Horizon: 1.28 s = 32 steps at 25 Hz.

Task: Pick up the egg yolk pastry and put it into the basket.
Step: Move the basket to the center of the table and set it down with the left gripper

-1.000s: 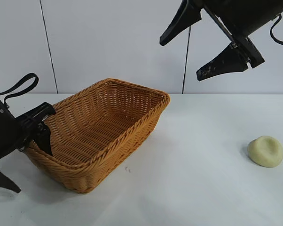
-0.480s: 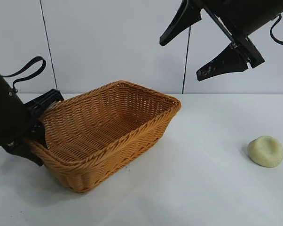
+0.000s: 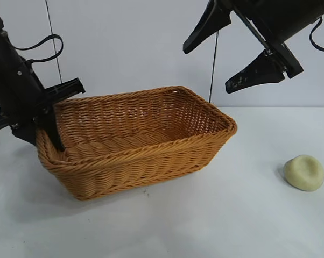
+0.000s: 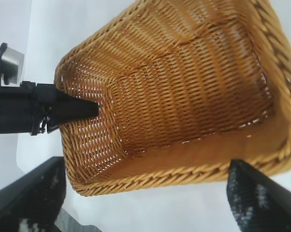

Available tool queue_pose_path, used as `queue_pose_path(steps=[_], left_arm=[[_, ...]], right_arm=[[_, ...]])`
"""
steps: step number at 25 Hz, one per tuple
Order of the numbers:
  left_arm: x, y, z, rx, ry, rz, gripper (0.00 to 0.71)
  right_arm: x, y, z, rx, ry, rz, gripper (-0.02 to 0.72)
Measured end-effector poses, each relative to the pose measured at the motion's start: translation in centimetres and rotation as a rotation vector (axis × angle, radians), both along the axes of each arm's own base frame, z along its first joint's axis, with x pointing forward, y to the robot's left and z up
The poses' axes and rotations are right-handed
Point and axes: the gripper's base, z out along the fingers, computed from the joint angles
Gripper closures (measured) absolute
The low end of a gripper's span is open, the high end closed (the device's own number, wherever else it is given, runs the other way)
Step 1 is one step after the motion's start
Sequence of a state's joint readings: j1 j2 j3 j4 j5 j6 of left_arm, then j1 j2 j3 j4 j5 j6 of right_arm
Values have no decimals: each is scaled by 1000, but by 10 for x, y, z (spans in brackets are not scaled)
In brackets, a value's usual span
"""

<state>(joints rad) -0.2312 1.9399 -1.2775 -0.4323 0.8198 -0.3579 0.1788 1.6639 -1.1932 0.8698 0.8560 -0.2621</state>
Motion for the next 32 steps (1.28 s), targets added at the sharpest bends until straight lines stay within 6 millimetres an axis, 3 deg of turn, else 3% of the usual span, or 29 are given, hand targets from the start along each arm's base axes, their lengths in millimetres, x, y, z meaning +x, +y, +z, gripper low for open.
queue_pose_path(steps=[8, 15, 22, 27, 29, 32], left_arm=[[23, -10, -1, -2, 43, -297, 615], [29, -10, -8, 5, 36, -303, 615], [34, -8, -34, 19, 63, -299, 616], [34, -8, -40, 15, 74, -296, 615], [34, -8, -39, 14, 73, -296, 576], [34, -9, -39, 6, 73, -293, 364]], right_arm=[[0, 0, 0, 0, 0, 0, 59], [0, 0, 0, 0, 0, 0, 59], [0, 0, 0, 0, 1, 1, 59], [0, 0, 0, 0, 1, 1, 59], [0, 0, 0, 0, 1, 1, 59], [0, 0, 0, 0, 1, 1, 59]])
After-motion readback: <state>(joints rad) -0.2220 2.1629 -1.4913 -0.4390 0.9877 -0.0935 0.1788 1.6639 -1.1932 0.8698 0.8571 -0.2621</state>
